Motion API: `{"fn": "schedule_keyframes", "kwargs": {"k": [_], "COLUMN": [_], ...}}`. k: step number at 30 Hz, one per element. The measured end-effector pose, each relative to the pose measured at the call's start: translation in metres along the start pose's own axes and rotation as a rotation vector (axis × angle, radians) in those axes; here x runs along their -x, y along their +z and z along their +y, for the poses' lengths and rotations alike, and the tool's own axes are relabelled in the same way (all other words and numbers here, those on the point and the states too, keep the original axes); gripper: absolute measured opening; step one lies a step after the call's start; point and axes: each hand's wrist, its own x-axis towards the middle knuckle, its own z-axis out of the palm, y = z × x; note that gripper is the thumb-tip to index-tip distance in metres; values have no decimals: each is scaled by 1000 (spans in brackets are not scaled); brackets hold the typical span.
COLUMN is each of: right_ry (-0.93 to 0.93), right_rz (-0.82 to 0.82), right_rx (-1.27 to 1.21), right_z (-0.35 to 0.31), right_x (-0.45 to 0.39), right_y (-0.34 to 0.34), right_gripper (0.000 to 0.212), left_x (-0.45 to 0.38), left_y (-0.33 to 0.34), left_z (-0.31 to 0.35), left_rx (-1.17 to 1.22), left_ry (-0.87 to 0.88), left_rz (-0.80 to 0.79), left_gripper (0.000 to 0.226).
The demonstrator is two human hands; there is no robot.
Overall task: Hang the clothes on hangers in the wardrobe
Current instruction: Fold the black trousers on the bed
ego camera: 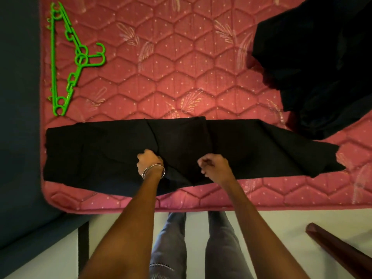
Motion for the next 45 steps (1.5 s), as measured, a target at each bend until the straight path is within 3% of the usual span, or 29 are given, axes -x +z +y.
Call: {"fn": "schedule_keyframes", "kwargs": {"k": [2,5,7,10,12,14,17,19,21,22,23,26,29,32,34,37,39,41,42,43,45], "right_ry": [15,32,14,-100,-214,-267,-266,-234,-60,39,148,326,144,37,51,162,384,709,771,693,253], "right_rz": [13,92,84,-65,-85,25,343,517,593,604,603,441,360,412,462,672,900,1017,1082,1164,1160], "right_rx": [-107,-272,-417,-575,-630,-617,-628,-833,-1282,-1391,-1347,-718,-195,265,302,-108,-342,-281,-201,-155,-190], "right_z": [-7,-16,-33,-56,-67,-72,-50,-17,8,35,60,117,135,139,156,183,182,170,166,160,145], "right_x": [7,12,21,30,36,42,52,56,55,54,51,45,27,10,4,6,12,18,20,21,15], "right_y": [18,25,23,9,-10,-30,-76,-109,-121,-135,-143,-162,-195,-239,-261,-269,-273,-273,-272,-272,-274], "right_gripper": [12,10,7,52,64,57,27,16,31,42,51,68,84,76,71,62,40,40,45,45,38], "left_x": [-3,9,26,56,72,86,115,135,133,137,135,128,124,127,131,134,136,137,138,138,138], "left_y": [-5,-16,-29,-43,-36,-25,-7,3,13,30,44,76,91,104,114,117,119,121,122,122,121], "left_z": [-11,-21,-20,-4,15,36,68,86,86,89,89,86,86,93,99,114,123,127,126,126,128], "left_rx": [193,704,912,779,562,350,204,254,370,367,314,46,-119,-258,-376,-498,-557,-598,-613,-624,-644], "left_ry": [33,56,164,604,945,1154,1397,1370,1208,1143,1098,1029,976,810,763,733,712,690,687,691,697], "left_rz": [54,109,33,-78,-182,-282,-382,-477,-458,-393,-314,-84,11,-118,-182,-255,-284,-286,-280,-273,-275], "left_gripper": [35,37,26,37,50,60,49,37,26,23,21,24,35,69,91,114,124,128,129,129,127]}}
